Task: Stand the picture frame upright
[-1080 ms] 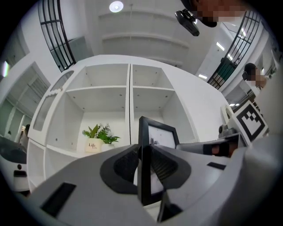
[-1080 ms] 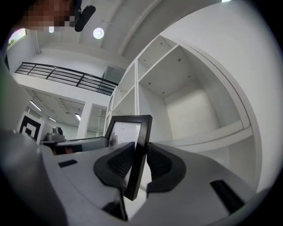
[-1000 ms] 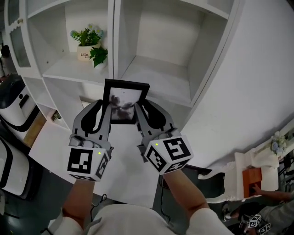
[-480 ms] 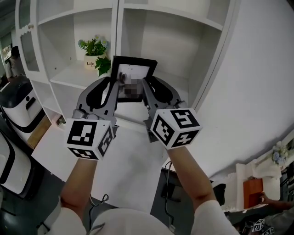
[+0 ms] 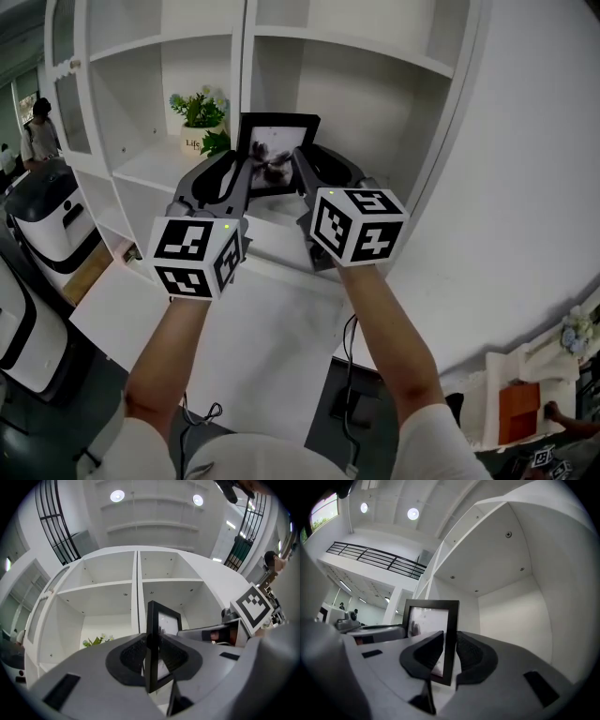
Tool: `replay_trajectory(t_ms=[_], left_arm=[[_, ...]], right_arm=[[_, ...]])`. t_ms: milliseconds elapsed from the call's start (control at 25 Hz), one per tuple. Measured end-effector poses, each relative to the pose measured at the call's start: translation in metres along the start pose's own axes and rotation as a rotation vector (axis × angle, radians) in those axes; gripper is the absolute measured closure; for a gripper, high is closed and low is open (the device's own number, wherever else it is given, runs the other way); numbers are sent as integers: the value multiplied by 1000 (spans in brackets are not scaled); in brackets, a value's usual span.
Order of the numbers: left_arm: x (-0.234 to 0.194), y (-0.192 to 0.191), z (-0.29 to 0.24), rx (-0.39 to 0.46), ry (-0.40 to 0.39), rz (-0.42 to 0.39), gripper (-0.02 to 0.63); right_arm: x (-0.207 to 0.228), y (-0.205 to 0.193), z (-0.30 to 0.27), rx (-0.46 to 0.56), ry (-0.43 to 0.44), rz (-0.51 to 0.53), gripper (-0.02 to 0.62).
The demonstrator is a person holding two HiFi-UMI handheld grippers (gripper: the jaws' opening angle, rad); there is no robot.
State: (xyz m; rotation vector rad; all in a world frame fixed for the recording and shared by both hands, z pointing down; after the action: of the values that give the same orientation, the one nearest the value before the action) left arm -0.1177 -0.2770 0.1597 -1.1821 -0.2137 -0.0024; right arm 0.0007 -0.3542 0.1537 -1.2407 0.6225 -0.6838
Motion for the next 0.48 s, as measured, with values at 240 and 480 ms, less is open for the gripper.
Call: replay_trajectory(t_ms=[240,480], left_arm=[[-1,-4,-4,-13,6,25,522],[0,-6,-8,-27,7,40,522]], right_arm=[[7,-1,-13,-42,26,-27,515],[14,-4,-21,-93,41,-57,514]])
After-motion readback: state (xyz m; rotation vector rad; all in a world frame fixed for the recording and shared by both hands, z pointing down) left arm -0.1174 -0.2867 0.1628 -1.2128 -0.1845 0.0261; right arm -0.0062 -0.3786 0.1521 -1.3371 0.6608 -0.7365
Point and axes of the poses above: the fingertips, and each gripper's own axes: z backward along the fingers, x to its right, y out of its top, the point moved 5 cm from there along z, backward along the fingers, and after that the axes turned 2 degrees about -y, right-handed, at the moved point
